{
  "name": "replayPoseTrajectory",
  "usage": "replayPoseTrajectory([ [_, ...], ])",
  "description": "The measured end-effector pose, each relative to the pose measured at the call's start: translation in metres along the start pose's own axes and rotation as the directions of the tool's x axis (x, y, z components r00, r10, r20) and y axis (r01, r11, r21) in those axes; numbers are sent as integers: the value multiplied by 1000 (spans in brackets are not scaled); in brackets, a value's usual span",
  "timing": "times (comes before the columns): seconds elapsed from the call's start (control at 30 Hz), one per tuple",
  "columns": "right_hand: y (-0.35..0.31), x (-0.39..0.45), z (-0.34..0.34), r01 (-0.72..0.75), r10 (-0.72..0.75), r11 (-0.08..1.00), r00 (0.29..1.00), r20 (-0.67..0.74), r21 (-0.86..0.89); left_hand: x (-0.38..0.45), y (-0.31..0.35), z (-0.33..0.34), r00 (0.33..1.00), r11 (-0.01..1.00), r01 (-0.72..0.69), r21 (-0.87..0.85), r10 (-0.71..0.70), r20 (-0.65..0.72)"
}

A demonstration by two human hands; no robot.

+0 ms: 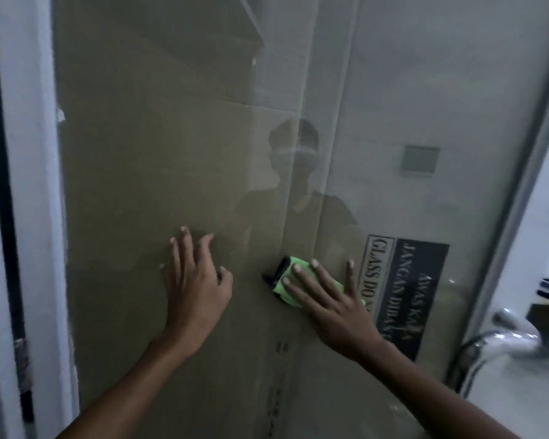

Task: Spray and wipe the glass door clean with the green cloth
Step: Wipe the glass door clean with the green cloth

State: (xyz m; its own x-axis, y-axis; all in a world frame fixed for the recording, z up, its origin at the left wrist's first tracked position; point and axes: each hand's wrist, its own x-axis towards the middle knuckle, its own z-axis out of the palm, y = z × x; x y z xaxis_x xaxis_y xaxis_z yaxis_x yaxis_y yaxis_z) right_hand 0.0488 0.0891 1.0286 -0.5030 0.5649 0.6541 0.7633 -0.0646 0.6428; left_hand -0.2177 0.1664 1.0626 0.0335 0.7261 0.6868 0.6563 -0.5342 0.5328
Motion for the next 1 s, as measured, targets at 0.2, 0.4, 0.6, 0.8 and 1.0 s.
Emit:
replayPoseTrajectory([
  [0.2, 69, -8, -18, -496, 503, 863, 859, -93, 92, -29, 63, 27, 960, 962, -271, -23, 272, 72],
  [0.4, 57, -52, -21, -902, 945, 299, 326, 37, 311, -35, 82, 46, 974, 982, -184, -41, 187, 126],
  [0.6, 18, -84, -4, -904, 959, 137, 224, 176, 405, -34, 76, 43, 960, 972, -235, 11, 231, 157],
  [0.8, 36, -47, -15, -830, 895, 325, 425, 136, 454, -32, 68, 41, 947, 961, -266, 78, 246, 206],
  [1.0, 7, -56, 7, -231, 221, 966, 971, 88, 113, -34, 66, 43, 945, 958, -277, 73, 259, 200],
])
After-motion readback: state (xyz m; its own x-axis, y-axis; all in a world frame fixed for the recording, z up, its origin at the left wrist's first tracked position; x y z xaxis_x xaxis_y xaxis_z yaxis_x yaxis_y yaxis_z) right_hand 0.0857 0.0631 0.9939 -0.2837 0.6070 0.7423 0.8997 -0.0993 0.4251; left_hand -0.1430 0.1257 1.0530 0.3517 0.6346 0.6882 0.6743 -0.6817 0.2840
